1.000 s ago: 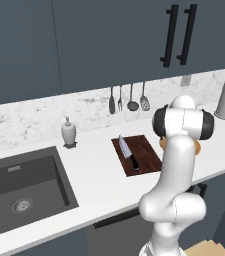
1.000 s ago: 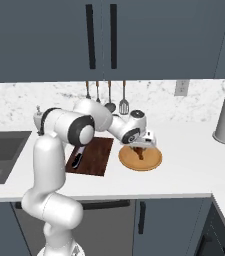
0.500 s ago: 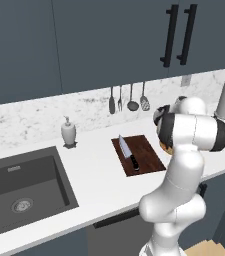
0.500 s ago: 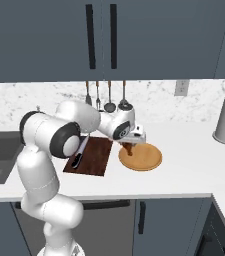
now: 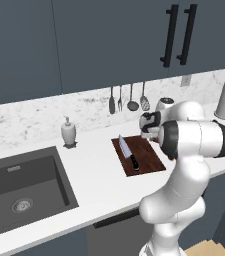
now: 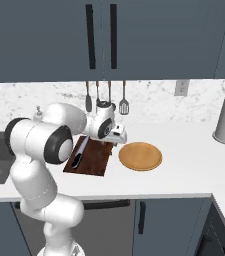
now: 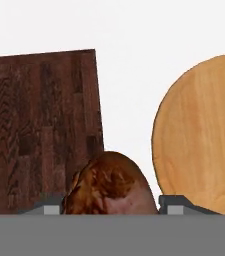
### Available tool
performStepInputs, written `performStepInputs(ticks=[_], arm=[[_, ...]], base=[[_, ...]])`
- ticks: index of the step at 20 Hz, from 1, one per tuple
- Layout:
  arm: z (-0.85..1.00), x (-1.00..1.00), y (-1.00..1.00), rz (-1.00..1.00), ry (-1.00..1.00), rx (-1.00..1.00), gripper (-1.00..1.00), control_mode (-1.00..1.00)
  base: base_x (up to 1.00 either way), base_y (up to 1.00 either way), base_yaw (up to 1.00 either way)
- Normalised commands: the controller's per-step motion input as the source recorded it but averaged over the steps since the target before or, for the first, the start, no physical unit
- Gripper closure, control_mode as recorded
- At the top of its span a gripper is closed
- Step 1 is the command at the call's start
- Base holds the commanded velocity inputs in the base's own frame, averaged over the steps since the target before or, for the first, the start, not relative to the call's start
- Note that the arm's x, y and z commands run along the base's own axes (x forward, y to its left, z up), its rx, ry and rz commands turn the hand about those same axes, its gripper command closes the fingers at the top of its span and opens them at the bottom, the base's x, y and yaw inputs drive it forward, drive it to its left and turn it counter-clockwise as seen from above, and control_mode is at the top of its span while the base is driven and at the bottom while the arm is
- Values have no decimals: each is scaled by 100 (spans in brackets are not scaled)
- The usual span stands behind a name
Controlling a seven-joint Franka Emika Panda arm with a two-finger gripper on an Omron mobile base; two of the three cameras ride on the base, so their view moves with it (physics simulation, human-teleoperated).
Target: Pick up the knife from the drawer and place it on the cutting board. Then place the meat from the plate to the cutting board.
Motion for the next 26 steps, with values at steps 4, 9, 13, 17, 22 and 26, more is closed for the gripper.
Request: performStepInputs(ticks=[4,9,13,17,22,26], arm=[[-2,0,38,-14,2,11,100,-100],[-14,0,14,-13,6,7,100,-100],[-33,0,8,-10,7,1,100,-100],[-30,1,41,-5,4,0,100,-100],[-23,11,37,-3,1,0,100,-100],[-8,0,20,0,0,0,100,-100]], base=[[0,0,0],[0,0,0],[0,0,0],[0,0,0],[0,0,0],[0,0,0]])
